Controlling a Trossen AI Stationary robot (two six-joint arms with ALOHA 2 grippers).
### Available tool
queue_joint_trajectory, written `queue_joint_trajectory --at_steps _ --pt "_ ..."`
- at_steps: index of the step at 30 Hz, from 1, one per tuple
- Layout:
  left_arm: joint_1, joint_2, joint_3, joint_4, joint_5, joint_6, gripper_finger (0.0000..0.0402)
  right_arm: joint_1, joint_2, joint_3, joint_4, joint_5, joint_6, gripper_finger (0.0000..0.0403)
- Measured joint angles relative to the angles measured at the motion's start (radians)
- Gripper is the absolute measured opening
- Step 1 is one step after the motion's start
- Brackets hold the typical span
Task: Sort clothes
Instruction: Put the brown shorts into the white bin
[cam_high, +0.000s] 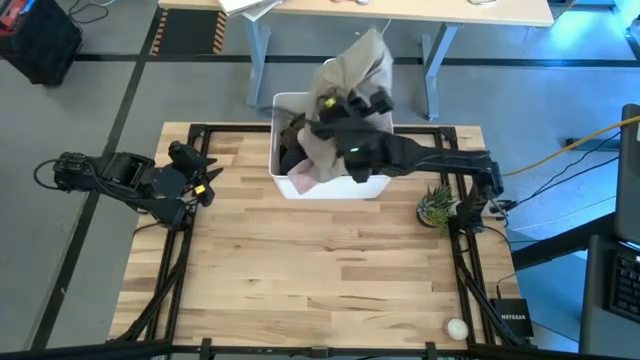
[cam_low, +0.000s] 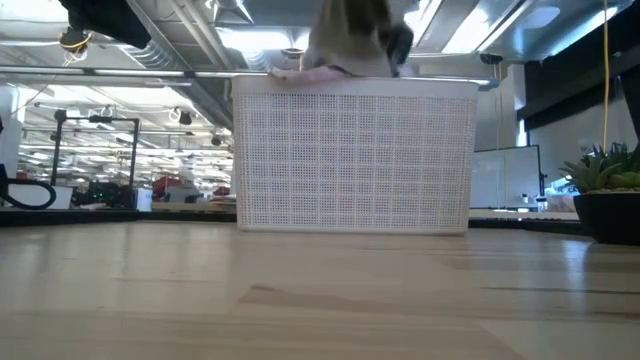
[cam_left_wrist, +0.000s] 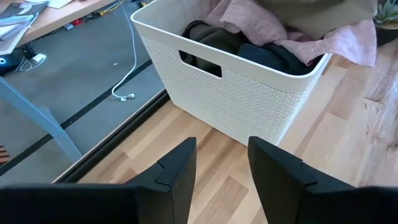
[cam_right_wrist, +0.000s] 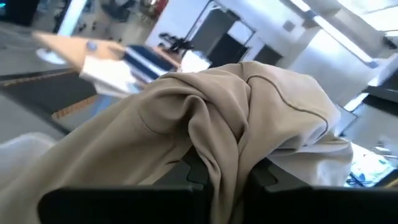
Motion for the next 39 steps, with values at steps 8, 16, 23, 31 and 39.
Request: queue_joint_trajectory --at_steps 8,16,23,31,39 --pt "0.000 0.000 0.000 0.000 0.000 0.000 0.0141 -0.126 0.006 -0.174 -0.472 -0.426 0.737 0.0043" --pt "0.000 0.002 0.000 0.000 0.000 0.000 0.0141 -0.231 0.006 -0.403 -0.467 -0.833 1.015 0.0049" --pt "0.000 0.015 0.000 0.000 0.000 0.000 0.0141 -0.237 0.005 -0.458 -0.423 -0.883 1.130 0.0097" --pt "0.000 0.030 0.000 -0.008 0.001 0.009 0.0141 -0.246 -0.019 -0.298 -0.531 -0.968 1.061 0.0196" --pt "0.000 0.040 0.000 -0.008 0.001 0.012 0.0141 -0.241 -0.024 -0.018 -0.673 -1.034 1.043 0.0233"
